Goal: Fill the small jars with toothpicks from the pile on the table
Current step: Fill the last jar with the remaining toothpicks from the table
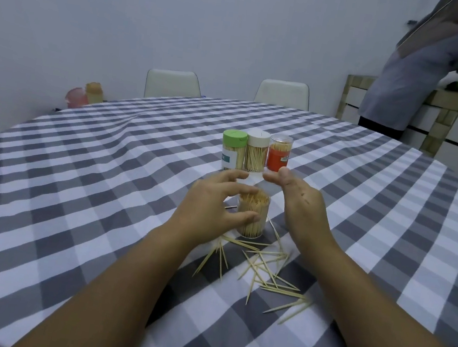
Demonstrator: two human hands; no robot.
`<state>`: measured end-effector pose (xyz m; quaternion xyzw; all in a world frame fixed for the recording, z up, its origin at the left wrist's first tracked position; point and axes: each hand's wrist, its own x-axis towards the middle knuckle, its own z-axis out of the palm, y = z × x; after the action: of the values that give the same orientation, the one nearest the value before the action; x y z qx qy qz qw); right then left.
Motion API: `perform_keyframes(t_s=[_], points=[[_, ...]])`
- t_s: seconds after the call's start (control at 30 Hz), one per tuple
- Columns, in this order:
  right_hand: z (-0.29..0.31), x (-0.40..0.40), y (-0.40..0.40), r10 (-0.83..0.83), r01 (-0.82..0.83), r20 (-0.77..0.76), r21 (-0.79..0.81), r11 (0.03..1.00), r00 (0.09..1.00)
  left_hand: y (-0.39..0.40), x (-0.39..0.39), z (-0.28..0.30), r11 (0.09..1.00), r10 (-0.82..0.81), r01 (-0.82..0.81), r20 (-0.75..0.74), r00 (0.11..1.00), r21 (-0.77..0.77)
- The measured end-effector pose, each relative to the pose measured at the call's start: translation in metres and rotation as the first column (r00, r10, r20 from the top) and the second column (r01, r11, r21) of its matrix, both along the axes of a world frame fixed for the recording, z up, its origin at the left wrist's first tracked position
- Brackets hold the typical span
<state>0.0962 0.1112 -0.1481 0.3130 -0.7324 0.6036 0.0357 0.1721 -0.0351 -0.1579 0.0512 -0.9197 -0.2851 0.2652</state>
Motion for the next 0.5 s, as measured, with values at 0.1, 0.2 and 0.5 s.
perform_keyframes(t_s=[0.1,0.2,0.5], points=[[-0.009,-0.001,-0.001,-0.002,0.012,-0.133,0.074,0.997,0.991,-0.002,0.003,0.001,0.999,0.005,-0.007,-0.045,0.999,-0.031],[-0.013,-0.002,-0.001,-0.002,0.053,-0.23,0.214,0.975,0.973,-0.001,0.005,0.003,0.999,-0.014,0.013,-0.017,1.0,-0.029],[-0.002,-0.014,0.011,-0.179,0.143,0.009,0.561,0.815,0.984,-0.01,0.001,0.003,0.975,0.186,-0.197,0.106,0.977,0.101]])
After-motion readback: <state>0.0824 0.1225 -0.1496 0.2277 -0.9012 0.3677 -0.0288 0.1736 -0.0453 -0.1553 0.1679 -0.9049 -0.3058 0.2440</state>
